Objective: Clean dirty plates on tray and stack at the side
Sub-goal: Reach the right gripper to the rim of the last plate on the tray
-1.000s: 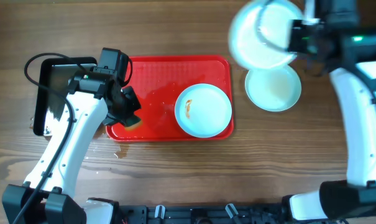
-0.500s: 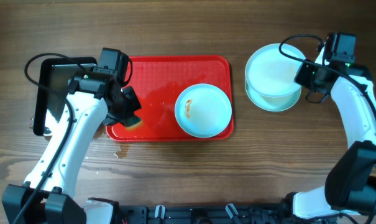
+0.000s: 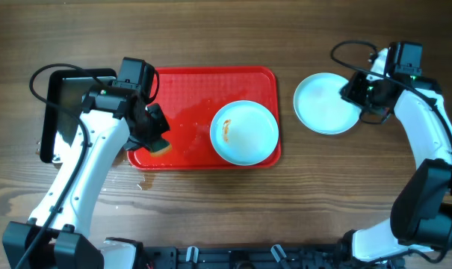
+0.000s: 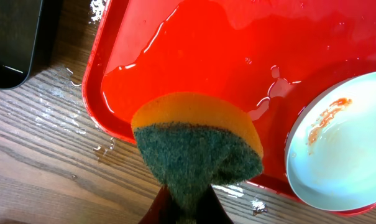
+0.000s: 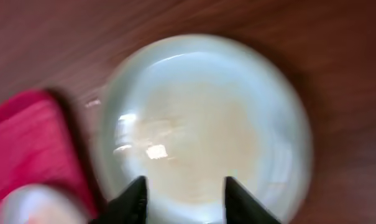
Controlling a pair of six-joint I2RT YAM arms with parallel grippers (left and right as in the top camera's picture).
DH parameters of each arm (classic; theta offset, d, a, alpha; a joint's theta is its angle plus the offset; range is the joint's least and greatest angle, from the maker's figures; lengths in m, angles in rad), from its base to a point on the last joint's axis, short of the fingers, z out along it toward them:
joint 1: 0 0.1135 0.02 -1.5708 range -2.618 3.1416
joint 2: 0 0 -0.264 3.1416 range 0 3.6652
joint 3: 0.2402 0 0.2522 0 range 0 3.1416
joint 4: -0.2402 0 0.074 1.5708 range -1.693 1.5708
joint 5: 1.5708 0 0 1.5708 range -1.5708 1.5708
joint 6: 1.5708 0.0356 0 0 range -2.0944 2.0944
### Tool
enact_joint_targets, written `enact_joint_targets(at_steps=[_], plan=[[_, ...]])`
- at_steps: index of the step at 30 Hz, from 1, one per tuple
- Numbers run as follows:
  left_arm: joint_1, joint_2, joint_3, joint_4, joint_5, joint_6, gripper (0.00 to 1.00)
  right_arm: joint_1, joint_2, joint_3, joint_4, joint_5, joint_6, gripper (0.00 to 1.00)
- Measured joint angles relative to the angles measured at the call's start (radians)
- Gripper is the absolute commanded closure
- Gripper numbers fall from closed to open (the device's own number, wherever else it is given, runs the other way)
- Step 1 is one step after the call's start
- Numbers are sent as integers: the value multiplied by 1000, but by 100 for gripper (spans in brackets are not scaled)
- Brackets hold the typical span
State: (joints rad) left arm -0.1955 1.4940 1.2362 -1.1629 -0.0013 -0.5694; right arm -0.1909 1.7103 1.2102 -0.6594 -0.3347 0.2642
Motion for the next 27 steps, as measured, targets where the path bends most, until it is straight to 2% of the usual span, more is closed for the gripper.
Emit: enact_joint_targets(at_steps=[2,5,8,10,14,17,19,20,22,27], plan=[[0,0,0,1,0,0,96,19,0,0,-14,-118,-4,60],[0,0,0,8,1,0,96,107,1,0,-56,-158,-8,46],[0,0,0,11,2,0,96,251,1,0,-98,-108,-17,37],[0,0,0,11,4,0,96,383,1,0,-139,-32,-9,36],[0,0,0,11,4,0,96,505,6,0,-167,68,42,26],[0,0,0,11,4,0,96,548,11,-14,-169,121,87,23],[0,0,0,11,4,0,96,567,25,-21,-170,158,119,24],[0,0,0,11,4,0,96,571,32,-23,-169,166,130,33],[0,0,0,11,4,0,96,578,53,-26,-159,184,152,61],[0,0,0,12,4,0,96,578,90,-26,-118,202,170,64]])
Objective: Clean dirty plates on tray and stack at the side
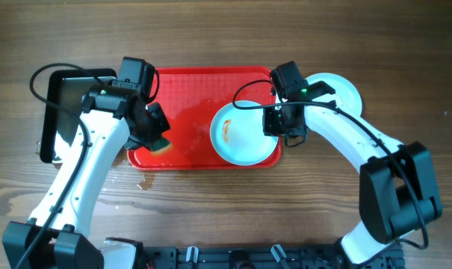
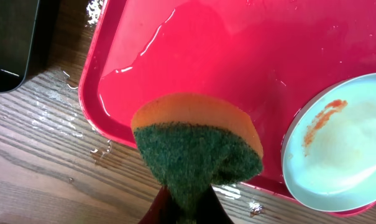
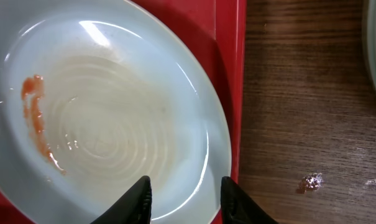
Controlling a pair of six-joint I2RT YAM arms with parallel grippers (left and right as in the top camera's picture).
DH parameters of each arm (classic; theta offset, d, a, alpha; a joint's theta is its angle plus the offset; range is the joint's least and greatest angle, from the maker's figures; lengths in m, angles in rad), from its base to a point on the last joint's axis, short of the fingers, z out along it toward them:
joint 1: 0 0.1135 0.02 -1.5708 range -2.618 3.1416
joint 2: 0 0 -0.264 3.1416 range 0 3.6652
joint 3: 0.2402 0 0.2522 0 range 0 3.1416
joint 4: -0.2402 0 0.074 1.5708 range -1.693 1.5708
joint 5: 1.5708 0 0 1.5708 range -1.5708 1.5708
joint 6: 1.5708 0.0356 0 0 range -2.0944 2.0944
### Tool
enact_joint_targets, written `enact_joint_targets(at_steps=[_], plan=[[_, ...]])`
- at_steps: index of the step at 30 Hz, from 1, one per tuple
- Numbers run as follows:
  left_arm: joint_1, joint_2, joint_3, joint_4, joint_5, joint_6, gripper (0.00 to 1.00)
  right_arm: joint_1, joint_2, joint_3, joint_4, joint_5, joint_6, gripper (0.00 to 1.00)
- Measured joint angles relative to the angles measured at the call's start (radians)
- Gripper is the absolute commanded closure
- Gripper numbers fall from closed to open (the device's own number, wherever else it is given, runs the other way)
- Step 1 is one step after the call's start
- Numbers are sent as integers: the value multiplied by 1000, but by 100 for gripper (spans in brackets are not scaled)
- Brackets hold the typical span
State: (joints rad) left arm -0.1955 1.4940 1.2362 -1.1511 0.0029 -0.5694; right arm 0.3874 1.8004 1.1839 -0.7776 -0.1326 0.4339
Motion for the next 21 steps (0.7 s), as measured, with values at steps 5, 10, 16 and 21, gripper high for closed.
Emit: enact_joint_targets(at_steps=[5,10,16,21], plan=[[0,0,0,3,0,0,96,0,42,0,0,39,8,64],[0,0,0,3,0,0,96,0,68,0,0,79,11,63],[0,0,0,3,0,0,96,0,68,0,0,81,12,66],[0,0,0,3,0,0,96,0,68,0,0,80,16,78]])
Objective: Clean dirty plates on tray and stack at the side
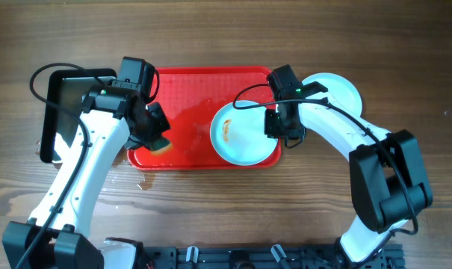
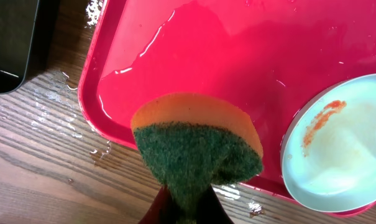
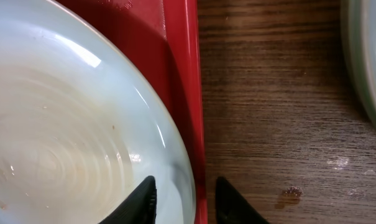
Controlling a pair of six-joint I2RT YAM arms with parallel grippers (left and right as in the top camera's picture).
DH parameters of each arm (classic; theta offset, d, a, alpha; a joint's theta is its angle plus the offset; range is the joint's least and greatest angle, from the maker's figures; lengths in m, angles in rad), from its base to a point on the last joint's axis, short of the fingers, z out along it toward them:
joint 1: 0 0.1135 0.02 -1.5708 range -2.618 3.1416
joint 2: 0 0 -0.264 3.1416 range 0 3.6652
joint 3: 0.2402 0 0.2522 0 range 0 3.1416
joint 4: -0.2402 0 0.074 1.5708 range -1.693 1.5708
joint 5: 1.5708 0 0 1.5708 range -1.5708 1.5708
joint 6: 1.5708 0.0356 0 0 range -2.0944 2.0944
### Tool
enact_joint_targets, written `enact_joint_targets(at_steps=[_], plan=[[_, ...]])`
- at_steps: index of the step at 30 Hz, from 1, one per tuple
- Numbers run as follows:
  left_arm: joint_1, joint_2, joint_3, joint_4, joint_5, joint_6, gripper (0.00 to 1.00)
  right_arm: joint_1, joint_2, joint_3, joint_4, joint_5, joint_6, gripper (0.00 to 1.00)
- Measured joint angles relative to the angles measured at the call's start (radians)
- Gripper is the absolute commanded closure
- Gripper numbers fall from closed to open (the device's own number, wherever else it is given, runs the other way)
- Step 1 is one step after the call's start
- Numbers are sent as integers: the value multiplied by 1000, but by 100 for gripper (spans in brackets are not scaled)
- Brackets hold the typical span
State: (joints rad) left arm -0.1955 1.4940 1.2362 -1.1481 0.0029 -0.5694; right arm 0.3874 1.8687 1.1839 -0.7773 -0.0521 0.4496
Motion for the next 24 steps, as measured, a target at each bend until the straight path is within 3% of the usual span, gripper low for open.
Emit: enact_joint_targets(at_steps=[21,24], plan=[[0,0,0,4,0,0,96,0,0,4,-56,-11,24,79],[0,0,0,4,0,0,96,0,0,5,-56,-21,25,84]])
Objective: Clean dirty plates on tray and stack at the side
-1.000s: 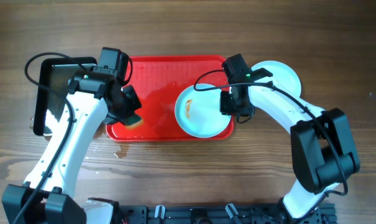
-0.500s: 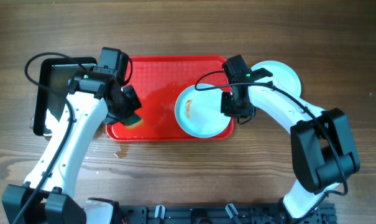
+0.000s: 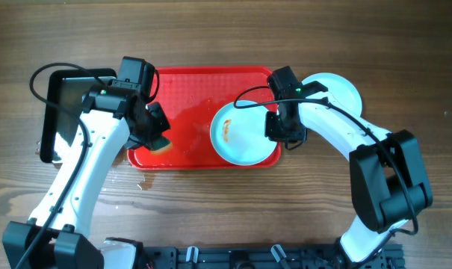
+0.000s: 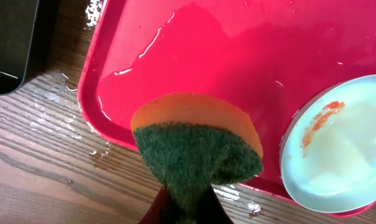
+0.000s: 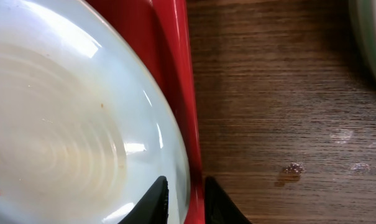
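Observation:
A pale plate with an orange-red smear lies at the right end of the wet red tray. My right gripper straddles that plate's right rim, one finger inside the plate and the other outside the tray's edge. Its jaws are narrowed and a strip of tray shows between them. My left gripper is shut on an orange and green sponge, held over the tray's front left corner. A clean plate rests on the wood to the right of the tray.
A black container sits left of the tray behind my left arm. Water drops lie on the wood by the tray's front left corner and to the right of the tray.
The right gripper's jaws have drawn closer together around the dirty plate's right rim. The left gripper and its sponge have kept their place.
The right gripper was open over the clean plate beside the tray. It then stood open over the dirty plate's right side, then at its rim beside the tray's edge, and its jaws have now narrowed there. The left gripper held the sponge throughout.

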Controlling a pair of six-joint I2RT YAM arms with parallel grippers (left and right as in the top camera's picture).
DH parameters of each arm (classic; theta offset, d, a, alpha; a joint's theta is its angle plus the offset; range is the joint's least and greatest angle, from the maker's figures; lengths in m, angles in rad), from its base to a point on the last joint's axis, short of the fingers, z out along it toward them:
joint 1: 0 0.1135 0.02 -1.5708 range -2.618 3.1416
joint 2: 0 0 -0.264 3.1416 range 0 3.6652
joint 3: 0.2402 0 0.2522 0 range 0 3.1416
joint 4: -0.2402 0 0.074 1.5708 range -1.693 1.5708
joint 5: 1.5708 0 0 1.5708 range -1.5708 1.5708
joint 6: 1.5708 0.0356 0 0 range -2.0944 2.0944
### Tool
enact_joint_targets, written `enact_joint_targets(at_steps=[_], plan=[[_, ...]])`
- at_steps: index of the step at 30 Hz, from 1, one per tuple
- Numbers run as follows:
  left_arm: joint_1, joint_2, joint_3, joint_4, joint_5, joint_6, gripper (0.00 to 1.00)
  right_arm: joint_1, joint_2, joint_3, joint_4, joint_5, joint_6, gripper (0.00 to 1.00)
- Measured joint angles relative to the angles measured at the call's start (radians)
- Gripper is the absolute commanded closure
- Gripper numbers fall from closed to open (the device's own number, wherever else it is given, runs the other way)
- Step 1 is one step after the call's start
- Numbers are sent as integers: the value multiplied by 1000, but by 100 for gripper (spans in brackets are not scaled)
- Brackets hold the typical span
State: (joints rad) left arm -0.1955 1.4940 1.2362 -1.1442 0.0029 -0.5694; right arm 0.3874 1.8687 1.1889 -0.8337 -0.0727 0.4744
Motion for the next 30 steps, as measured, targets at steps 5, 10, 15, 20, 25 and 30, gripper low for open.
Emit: enact_joint_targets(at_steps=[5,10,15,20,25,30], plan=[[0,0,0,0,0,0,96,-2,0,0,-3,-2,-3,85],[0,0,0,0,0,0,96,-3,0,0,-3,-6,-3,84],[0,0,0,0,0,0,96,-3,0,0,-4,-17,-3,81],[0,0,0,0,0,0,96,-3,0,4,-11,-24,-3,82],[0,0,0,0,0,0,96,-1,0,77,-98,-41,-3,82],[0,0,0,0,0,0,96,0,0,127,-110,-26,-3,82]])
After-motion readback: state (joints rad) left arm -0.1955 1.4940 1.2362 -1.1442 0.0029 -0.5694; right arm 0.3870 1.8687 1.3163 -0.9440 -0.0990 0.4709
